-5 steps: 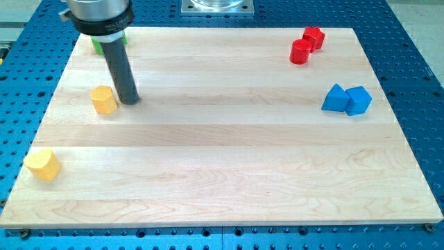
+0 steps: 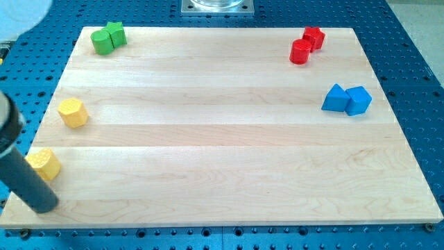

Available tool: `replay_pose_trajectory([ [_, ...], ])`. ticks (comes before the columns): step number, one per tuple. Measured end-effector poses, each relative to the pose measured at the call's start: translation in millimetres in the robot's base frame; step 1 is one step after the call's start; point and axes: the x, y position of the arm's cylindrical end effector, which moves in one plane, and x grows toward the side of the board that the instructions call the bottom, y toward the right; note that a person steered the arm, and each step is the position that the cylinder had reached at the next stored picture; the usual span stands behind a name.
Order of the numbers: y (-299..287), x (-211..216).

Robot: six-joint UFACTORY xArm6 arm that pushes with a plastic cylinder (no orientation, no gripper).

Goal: Push the yellow heart right below the hexagon

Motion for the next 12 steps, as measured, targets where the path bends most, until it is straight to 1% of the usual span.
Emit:
replay_pose_trajectory([
  [1, 23, -67],
  [2, 49, -12],
  [3, -46, -6],
  [4, -26, -78],
  [5, -20, -108],
  [6, -40, -55],
  [7, 13, -48],
  [8, 54, -74],
  [9, 56, -92],
  [10, 54, -101],
  [12, 85, -108],
])
